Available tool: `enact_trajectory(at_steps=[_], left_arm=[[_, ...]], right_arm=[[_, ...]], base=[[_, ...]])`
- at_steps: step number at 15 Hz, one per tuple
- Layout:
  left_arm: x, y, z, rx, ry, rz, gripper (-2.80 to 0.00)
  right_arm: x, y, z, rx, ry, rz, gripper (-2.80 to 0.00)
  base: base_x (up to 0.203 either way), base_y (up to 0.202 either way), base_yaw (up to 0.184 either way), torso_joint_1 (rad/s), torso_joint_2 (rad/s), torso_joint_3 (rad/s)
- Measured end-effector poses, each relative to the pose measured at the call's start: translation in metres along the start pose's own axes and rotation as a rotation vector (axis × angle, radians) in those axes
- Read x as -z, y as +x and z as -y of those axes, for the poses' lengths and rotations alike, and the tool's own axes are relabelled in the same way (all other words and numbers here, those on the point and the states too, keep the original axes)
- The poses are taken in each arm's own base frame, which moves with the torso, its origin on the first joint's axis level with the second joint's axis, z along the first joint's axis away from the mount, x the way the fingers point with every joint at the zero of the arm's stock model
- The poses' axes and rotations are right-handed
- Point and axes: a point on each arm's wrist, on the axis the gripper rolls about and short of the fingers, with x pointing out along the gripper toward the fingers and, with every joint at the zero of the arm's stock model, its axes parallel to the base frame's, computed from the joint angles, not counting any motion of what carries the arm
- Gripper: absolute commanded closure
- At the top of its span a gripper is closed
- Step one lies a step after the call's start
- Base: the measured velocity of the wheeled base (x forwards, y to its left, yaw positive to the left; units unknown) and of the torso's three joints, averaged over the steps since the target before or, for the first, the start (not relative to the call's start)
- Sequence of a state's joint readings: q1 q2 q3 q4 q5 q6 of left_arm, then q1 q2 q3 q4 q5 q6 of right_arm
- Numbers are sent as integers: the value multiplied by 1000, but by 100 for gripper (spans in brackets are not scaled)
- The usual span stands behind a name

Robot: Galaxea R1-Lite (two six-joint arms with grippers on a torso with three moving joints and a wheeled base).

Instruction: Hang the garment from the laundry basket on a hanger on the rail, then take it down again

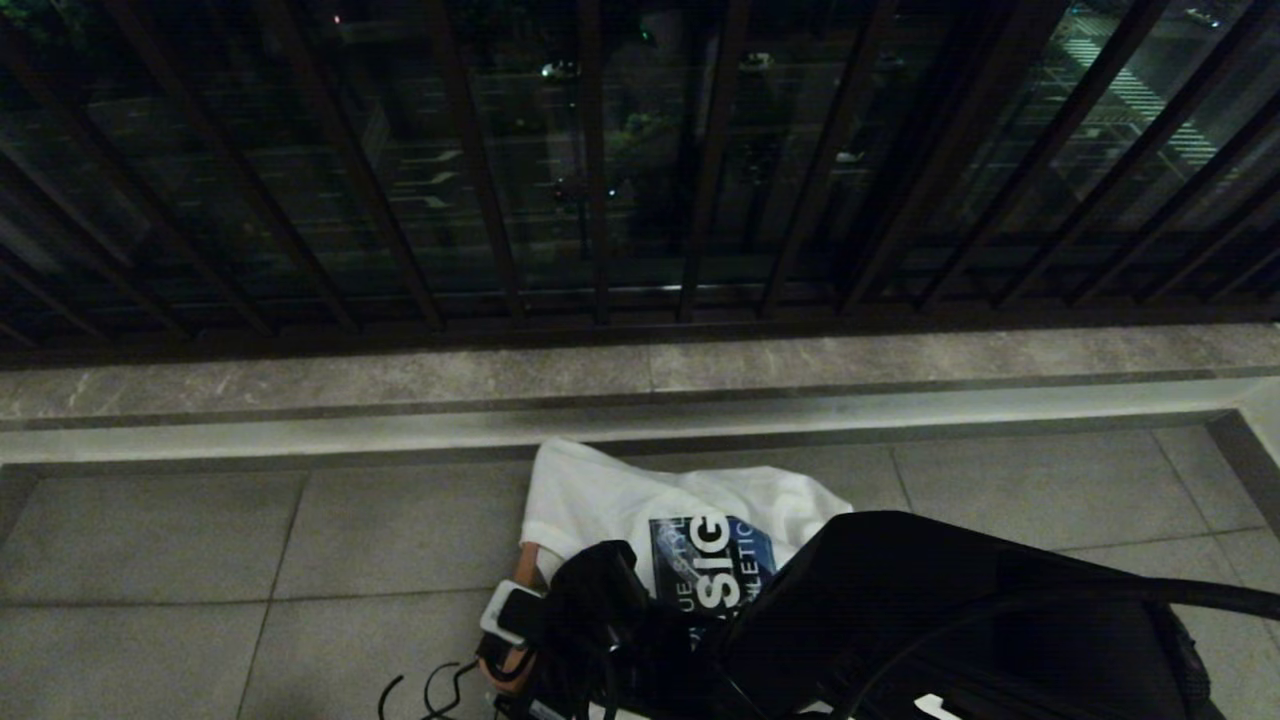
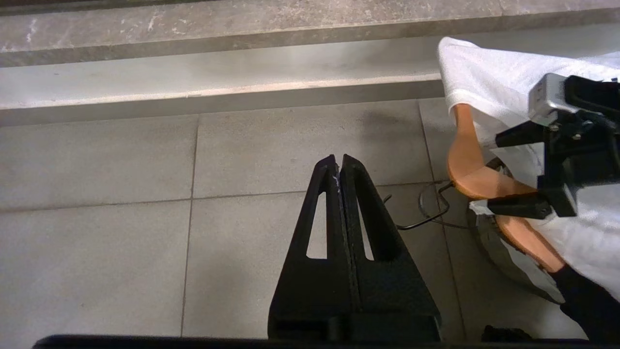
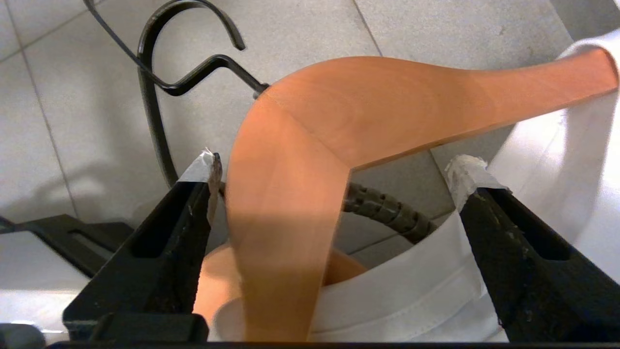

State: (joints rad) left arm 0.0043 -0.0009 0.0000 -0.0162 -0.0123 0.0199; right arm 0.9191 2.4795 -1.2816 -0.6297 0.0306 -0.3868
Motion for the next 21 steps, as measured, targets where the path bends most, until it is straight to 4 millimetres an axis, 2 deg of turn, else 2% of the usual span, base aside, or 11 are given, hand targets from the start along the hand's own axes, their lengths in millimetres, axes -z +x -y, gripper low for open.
enact_trajectory(at_steps=[8,9,17,21], left_arm=[[0,0,0,0,0,0,0],[0,0,0,0,0,0,0],[0,0,0,-1,0,0,0],[0,0,0,0,0,0,0]], right_arm=[[-3,10,5,0,1,-15,-280],[-2,10,5,0,2,-18,0],[-1,9,6,0,6,-24,0],[-5,-3,8,2,13,-20,0]], base=[[0,0,0,0,0,0],[0,0,0,0,0,0],[0,0,0,0,0,0],[0,0,0,0,0,0]])
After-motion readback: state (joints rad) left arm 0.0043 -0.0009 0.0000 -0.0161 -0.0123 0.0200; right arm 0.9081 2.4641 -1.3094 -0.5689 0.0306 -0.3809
